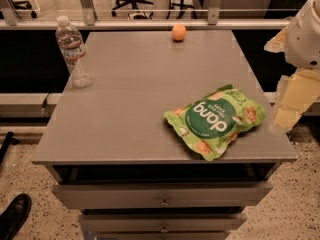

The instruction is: Move orange near water bottle

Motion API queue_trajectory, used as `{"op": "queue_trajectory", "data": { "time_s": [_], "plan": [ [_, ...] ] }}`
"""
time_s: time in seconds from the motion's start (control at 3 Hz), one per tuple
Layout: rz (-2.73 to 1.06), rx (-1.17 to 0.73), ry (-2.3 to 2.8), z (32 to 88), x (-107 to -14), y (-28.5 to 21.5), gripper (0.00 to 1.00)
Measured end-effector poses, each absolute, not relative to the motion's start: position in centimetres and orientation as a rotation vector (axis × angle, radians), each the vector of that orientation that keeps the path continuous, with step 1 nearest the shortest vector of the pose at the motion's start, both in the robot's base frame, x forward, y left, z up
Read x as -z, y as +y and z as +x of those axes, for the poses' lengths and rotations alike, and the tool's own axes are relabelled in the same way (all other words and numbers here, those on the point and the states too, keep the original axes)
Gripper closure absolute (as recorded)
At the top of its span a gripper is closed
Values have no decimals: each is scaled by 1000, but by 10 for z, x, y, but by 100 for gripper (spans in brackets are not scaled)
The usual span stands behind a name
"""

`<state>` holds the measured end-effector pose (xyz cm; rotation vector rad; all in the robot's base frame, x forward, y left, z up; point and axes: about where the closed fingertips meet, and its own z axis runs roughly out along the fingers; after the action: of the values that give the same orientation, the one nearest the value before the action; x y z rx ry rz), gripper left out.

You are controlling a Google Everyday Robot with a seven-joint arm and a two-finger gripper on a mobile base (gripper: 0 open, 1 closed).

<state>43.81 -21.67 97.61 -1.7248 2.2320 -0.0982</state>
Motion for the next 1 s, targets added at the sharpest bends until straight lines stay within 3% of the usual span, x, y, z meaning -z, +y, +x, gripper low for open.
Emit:
{"op": "queue_trajectory", "data": {
  "time_s": [0.67,1.0],
  "plan": [
    [-1700,87,2201,461,-972,-222,0],
    [-1643,108,2164,508,-970,-231,0]
  ]
}}
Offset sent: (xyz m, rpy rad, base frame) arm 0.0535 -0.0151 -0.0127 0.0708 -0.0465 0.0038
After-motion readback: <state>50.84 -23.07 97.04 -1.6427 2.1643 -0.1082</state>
